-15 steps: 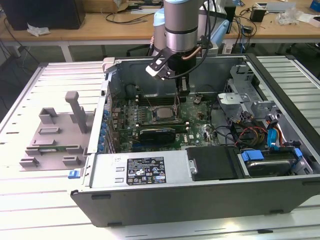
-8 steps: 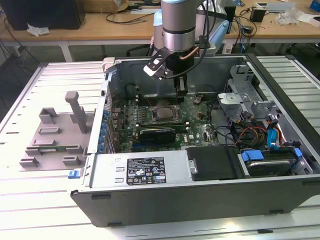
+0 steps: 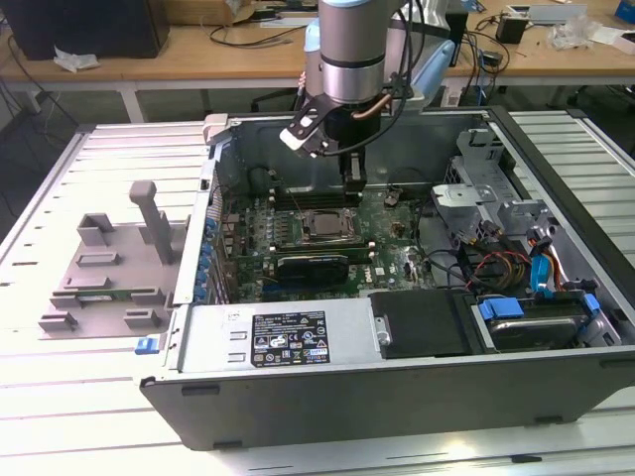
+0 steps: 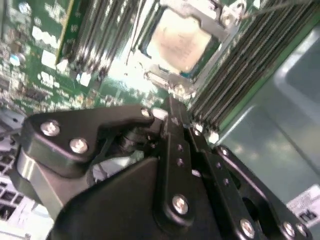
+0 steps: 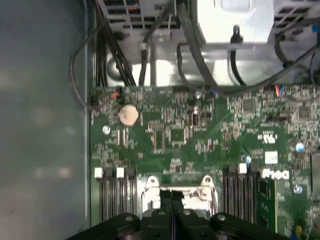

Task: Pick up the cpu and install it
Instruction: 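Close the cpu cover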

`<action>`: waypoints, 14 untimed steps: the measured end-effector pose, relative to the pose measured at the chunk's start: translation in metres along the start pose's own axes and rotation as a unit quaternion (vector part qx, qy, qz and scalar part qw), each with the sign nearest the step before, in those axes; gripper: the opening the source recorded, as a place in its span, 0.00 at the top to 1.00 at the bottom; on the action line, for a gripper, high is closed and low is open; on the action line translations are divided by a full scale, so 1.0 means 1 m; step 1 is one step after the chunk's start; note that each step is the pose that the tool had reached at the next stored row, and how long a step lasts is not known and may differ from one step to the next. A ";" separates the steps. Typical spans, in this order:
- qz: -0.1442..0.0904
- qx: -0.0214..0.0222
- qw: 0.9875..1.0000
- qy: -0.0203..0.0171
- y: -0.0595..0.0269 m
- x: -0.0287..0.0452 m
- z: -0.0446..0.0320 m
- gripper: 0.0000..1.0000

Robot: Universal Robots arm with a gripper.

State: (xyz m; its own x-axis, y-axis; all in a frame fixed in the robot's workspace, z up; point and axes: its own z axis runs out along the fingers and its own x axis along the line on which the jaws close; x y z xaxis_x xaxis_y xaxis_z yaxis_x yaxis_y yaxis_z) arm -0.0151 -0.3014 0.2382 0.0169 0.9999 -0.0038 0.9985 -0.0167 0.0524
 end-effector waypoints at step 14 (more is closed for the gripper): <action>0.000 0.000 1.000 0.000 -0.0245 -0.0022 0.0171 0.89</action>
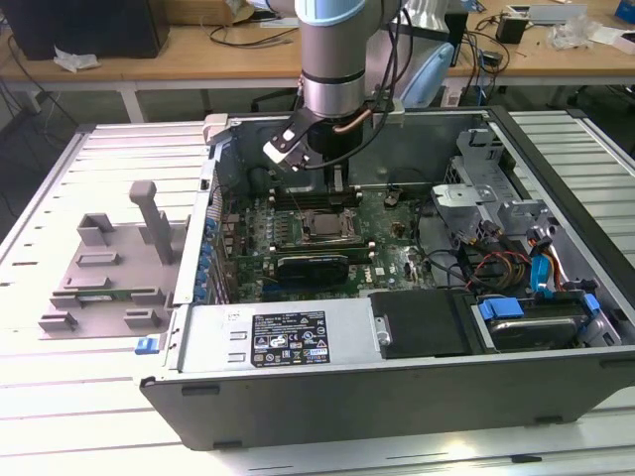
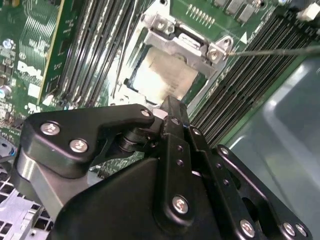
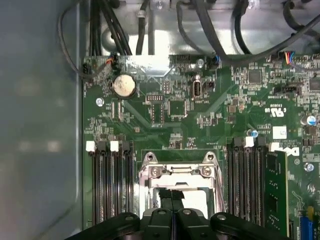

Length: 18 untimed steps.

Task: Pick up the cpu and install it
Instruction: 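Close the cpu cover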

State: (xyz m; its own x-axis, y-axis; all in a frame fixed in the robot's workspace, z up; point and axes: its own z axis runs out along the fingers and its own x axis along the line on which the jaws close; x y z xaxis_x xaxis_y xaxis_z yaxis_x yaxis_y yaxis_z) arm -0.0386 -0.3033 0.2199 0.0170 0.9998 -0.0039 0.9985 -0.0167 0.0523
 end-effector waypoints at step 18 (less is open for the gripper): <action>0.000 0.000 1.000 0.000 -0.0138 -0.0014 0.0160 0.89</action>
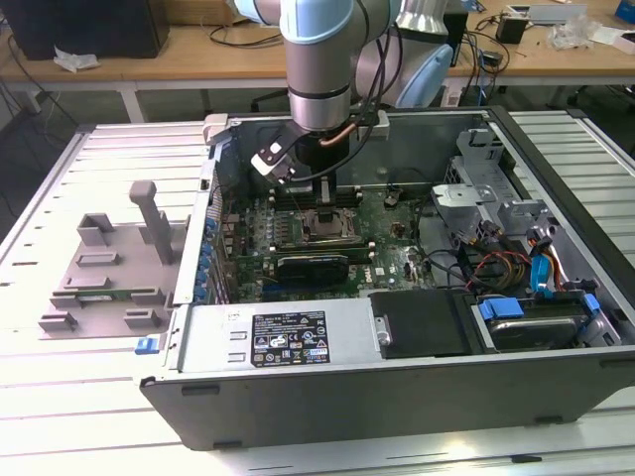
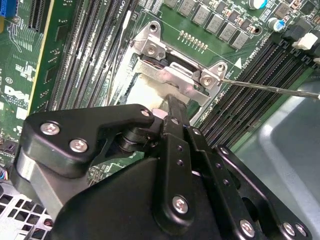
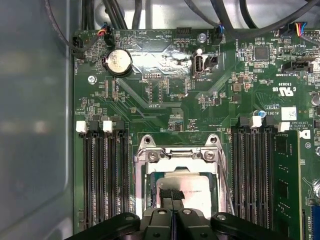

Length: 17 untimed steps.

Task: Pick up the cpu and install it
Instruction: 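Close the cpu cover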

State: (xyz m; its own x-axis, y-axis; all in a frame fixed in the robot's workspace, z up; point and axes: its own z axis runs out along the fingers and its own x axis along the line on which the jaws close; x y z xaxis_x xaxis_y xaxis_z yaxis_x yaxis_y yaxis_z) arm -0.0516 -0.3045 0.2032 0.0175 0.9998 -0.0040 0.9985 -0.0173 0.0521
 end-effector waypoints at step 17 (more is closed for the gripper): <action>0.000 0.000 1.000 0.000 0.0057 0.0001 -0.0071 0.89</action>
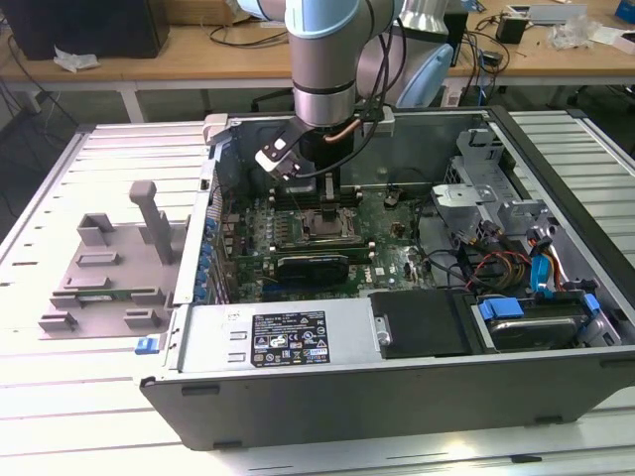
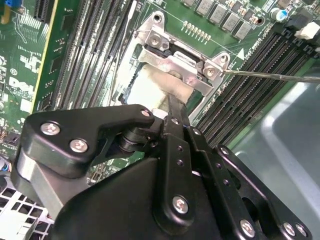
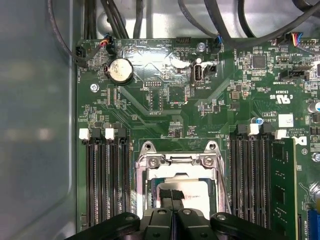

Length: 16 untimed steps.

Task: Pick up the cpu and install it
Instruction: 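Close the cpu cover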

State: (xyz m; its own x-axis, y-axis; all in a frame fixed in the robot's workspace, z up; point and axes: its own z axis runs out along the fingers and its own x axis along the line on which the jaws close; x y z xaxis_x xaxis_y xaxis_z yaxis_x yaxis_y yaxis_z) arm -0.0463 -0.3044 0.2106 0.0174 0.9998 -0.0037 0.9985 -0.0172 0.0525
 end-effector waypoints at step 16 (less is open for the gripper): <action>0.000 0.000 1.000 -0.001 0.0006 -0.0003 0.0051 0.89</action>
State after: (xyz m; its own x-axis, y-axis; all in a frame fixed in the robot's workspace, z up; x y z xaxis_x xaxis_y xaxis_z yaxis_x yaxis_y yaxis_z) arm -0.0455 -0.3048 0.2056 0.0174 0.9998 -0.0053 0.9985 -0.0171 0.0527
